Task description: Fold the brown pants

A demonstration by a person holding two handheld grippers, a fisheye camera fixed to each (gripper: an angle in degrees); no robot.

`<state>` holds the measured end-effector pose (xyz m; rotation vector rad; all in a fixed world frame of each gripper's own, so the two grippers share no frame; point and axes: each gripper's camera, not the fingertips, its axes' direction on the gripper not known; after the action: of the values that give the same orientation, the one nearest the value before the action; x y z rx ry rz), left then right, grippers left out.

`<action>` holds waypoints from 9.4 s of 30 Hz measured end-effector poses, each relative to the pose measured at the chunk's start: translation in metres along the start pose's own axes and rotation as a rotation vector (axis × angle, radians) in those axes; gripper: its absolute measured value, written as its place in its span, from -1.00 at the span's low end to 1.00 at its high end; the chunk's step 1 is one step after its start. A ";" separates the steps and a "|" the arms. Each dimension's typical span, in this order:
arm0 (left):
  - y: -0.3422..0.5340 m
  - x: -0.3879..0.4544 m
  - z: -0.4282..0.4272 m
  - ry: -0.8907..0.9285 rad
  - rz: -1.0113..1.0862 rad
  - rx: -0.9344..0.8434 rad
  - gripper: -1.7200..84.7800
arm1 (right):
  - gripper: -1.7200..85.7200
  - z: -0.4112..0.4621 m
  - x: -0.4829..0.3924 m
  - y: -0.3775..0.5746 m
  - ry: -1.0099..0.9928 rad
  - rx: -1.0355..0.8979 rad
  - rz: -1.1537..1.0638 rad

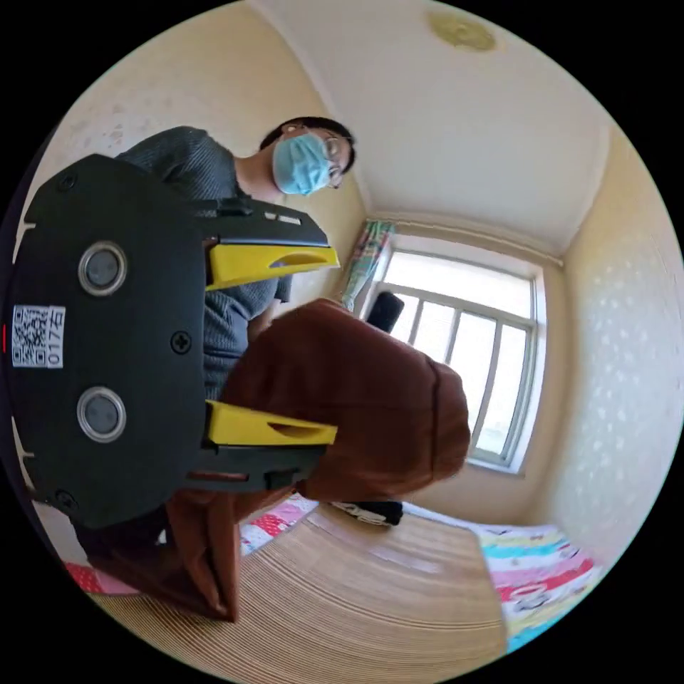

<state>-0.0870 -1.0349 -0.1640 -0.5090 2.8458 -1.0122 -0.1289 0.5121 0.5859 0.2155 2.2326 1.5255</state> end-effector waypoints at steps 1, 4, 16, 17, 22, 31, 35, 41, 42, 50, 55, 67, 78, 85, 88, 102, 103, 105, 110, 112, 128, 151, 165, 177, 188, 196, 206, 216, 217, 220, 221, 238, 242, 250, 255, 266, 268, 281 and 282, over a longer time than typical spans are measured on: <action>-0.002 -0.003 0.020 -0.005 -0.018 -0.037 -0.84 | -0.49 -0.001 0.014 -0.001 -0.005 -0.006 0.045; -0.003 -0.017 0.096 -0.119 -0.167 -0.134 -0.82 | -0.66 -0.022 0.070 0.012 0.033 0.006 0.238; 0.049 -0.019 0.039 -0.032 -0.275 0.402 -0.66 | -0.91 -0.132 -0.085 0.066 -0.235 -0.075 -0.579; 0.064 -0.023 0.025 -0.036 -0.315 0.496 -0.62 | -0.92 -0.132 -0.114 0.069 -0.286 -0.143 -0.721; 0.103 -0.054 0.022 0.052 -0.477 0.619 -0.45 | -0.93 -0.133 -0.205 0.086 -0.669 -0.380 -1.296; 0.062 -0.099 0.164 0.586 -0.462 0.438 -0.40 | -0.89 -0.105 -0.257 0.083 -1.124 -0.599 -1.482; 0.059 -0.077 0.161 0.795 -0.108 0.625 -0.81 | -0.83 -0.107 -0.276 0.091 -1.071 -0.626 -1.405; 0.096 -0.002 0.076 0.572 0.350 0.943 -0.88 | -0.78 -0.162 -0.289 0.113 -0.527 -0.357 -1.153; 0.100 0.016 0.058 0.516 0.436 0.971 -0.88 | -0.78 -0.174 -0.281 0.109 -0.399 -0.269 -1.011; 0.067 0.087 0.038 0.253 0.484 0.858 -0.88 | -0.65 -0.230 -0.205 0.107 -0.011 0.168 -0.431; 0.063 0.105 0.045 0.281 0.496 0.858 -0.88 | -0.68 -0.240 -0.215 0.149 0.090 0.290 -0.509; 0.036 0.135 0.064 0.249 0.397 0.918 -0.87 | -0.33 -0.248 -0.178 0.209 -0.295 0.451 -0.582; -0.010 0.177 0.064 0.215 0.373 0.840 -0.87 | -0.69 -0.228 -0.243 0.199 0.271 0.514 -0.427; -0.035 0.200 0.047 0.132 0.293 0.788 -0.87 | -0.89 -0.246 -0.308 0.165 0.713 0.472 -0.273; -0.057 0.217 0.041 -0.003 0.198 0.694 -0.87 | -0.90 -0.259 -0.385 0.181 0.979 0.711 -0.340; -0.092 0.318 -0.075 -0.275 0.084 0.779 -0.86 | -0.89 -0.094 -0.627 0.026 0.914 0.761 -1.151; -0.086 0.321 -0.087 -0.310 0.057 0.805 -0.86 | -0.89 -0.084 -0.627 0.005 0.909 0.702 -1.142; -0.058 0.327 -0.135 -0.434 -0.087 0.915 -0.87 | -0.88 -0.038 -0.604 -0.087 0.889 0.428 -1.061; 0.033 0.310 -0.208 -0.640 -0.512 1.097 -0.85 | -0.83 0.068 -0.424 -0.273 0.819 -0.199 -0.600; 0.081 0.294 -0.223 -0.745 -0.774 1.094 -0.81 | -0.78 0.090 -0.327 -0.296 0.837 -0.322 -0.355; 0.384 0.169 -0.327 -0.249 -1.957 0.850 -0.65 | -0.94 -0.207 0.004 0.168 0.383 0.176 0.828; 0.380 0.075 -0.596 -0.159 -1.810 0.162 -0.98 | -0.95 -0.231 -0.279 0.475 0.097 1.581 0.609; 0.334 0.190 -0.609 -0.549 -2.108 0.809 -0.77 | -0.95 -0.269 -0.372 0.455 0.133 1.455 0.588; 0.313 0.163 -0.581 -0.344 -2.027 0.254 -0.65 | -0.95 -0.290 -0.436 0.475 0.079 1.536 0.563; 0.288 0.189 -0.593 -0.446 -2.123 0.450 -0.70 | -0.95 -0.332 -0.469 0.434 0.051 1.397 0.611; 0.272 0.169 -0.575 -0.464 -2.127 0.391 -0.69 | -0.95 -0.358 -0.494 0.399 0.097 1.224 0.677; 0.283 0.169 -0.591 -0.212 -1.715 -0.086 -0.96 | -0.95 -0.372 -0.516 0.396 0.148 1.101 0.793; 0.331 0.271 -0.584 -0.255 -2.098 0.375 -0.86 | -0.95 -0.403 -0.513 0.384 0.316 1.033 1.092; 0.329 0.271 -0.578 -0.228 -2.100 0.384 -0.85 | -0.95 -0.407 -0.512 0.380 0.334 1.026 1.111; 0.313 0.275 -0.553 -0.154 -2.077 0.410 -0.84 | -0.95 -0.428 -0.507 0.348 0.482 0.941 1.206; 0.306 0.277 -0.546 -0.157 -2.075 0.404 -0.84 | -0.95 -0.438 -0.505 0.328 0.561 0.887 1.219; 0.250 0.254 -0.517 -0.101 -1.967 0.044 -0.81 | -0.95 -0.347 -0.393 0.159 1.585 -0.432 0.935; 0.262 0.243 -0.514 -0.129 -1.976 0.064 -0.74 | -0.95 -0.336 -0.394 0.199 1.505 -0.401 1.091; 0.307 0.231 -0.531 -0.276 -2.092 0.273 -0.62 | -0.92 -0.338 -0.454 0.310 1.119 0.455 1.409; 0.343 0.234 -0.530 -0.375 -2.288 0.578 -0.59 | -0.77 -0.295 -0.466 0.392 0.840 0.959 1.379; 0.364 0.235 -0.493 -0.203 -2.233 0.729 -0.86 | -0.85 -0.213 -0.391 0.398 0.647 1.199 1.183; 0.357 0.233 -0.500 -0.198 -2.150 0.676 -0.87 | -0.90 -0.205 -0.396 0.386 0.761 1.156 1.180; 0.180 0.127 -0.600 -0.356 -1.412 0.834 -0.87 | -0.94 -0.248 -0.451 0.139 1.229 0.902 0.645; 0.167 0.101 -0.603 -0.389 -1.396 0.834 -0.85 | -0.94 -0.263 -0.446 0.111 1.215 0.906 0.621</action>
<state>-0.3398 -0.5852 0.2048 -2.2283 1.1943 -1.7142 0.1463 0.1705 0.8823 0.2994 4.0561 0.7105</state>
